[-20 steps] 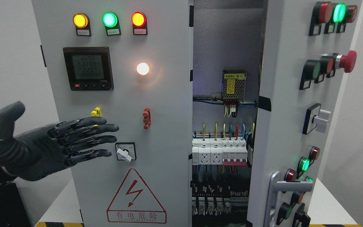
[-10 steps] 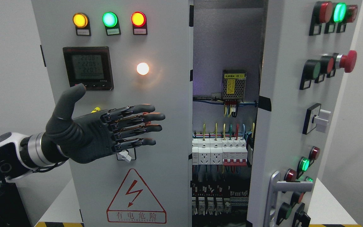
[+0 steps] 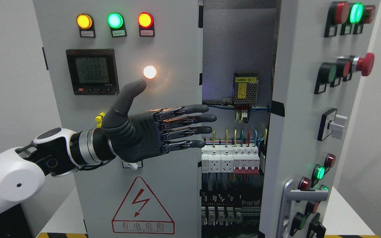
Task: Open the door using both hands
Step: 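Insert the left hand fingers behind the edge of the button door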
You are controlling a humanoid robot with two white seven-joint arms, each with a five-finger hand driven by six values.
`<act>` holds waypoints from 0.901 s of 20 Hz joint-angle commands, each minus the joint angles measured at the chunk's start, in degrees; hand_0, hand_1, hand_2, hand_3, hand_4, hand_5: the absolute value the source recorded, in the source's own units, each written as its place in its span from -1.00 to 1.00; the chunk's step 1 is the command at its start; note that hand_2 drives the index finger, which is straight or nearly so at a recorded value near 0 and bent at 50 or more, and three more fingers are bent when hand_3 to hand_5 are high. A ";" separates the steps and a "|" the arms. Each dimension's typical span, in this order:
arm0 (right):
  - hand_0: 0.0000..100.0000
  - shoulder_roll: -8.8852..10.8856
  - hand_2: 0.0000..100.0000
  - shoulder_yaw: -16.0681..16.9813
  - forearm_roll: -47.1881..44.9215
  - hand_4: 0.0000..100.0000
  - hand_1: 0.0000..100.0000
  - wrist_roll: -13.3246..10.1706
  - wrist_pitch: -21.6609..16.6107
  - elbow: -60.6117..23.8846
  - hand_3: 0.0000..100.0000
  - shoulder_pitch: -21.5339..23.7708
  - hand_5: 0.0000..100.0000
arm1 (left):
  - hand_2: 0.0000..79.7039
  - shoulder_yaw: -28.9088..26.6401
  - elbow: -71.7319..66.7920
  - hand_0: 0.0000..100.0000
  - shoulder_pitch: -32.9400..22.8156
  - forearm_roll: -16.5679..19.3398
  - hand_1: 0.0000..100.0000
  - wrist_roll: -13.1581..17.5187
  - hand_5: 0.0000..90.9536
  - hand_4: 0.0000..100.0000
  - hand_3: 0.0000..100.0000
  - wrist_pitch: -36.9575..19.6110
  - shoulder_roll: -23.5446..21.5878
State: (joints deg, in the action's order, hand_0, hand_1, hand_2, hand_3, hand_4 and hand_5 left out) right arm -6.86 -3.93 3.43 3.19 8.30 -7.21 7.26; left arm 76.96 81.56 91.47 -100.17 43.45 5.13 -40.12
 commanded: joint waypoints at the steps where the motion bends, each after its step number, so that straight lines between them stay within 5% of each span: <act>1: -0.79 0.00 -1.00 -0.02 0.00 -1.00 -1.00 -0.03 -0.04 0.00 -1.00 -0.05 -1.00 | -1.00 5.31 -1.49 -1.00 2.92 -0.64 -1.00 -1.08 -1.00 -0.94 -1.00 0.05 8.57; 9: -0.79 0.00 -1.00 -0.02 0.00 -1.00 -1.00 -0.03 -0.04 0.00 -1.00 0.03 -1.00 | -1.00 7.06 -1.66 -1.00 6.43 -3.63 -1.00 -1.26 -1.00 -0.94 -1.00 0.05 11.99; 18: -0.79 0.00 -1.00 -0.02 0.00 -1.00 -1.00 -0.03 -0.04 0.00 -1.00 -0.05 -1.00 | -1.00 7.50 -1.58 -1.00 6.44 -3.89 -1.00 -5.12 -1.00 -0.94 -1.00 -0.12 15.51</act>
State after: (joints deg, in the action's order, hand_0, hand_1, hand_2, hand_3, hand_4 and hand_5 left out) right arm -6.86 -3.92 3.43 3.19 8.31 -7.20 7.28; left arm 82.55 80.27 97.43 -103.90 39.19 5.05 -29.72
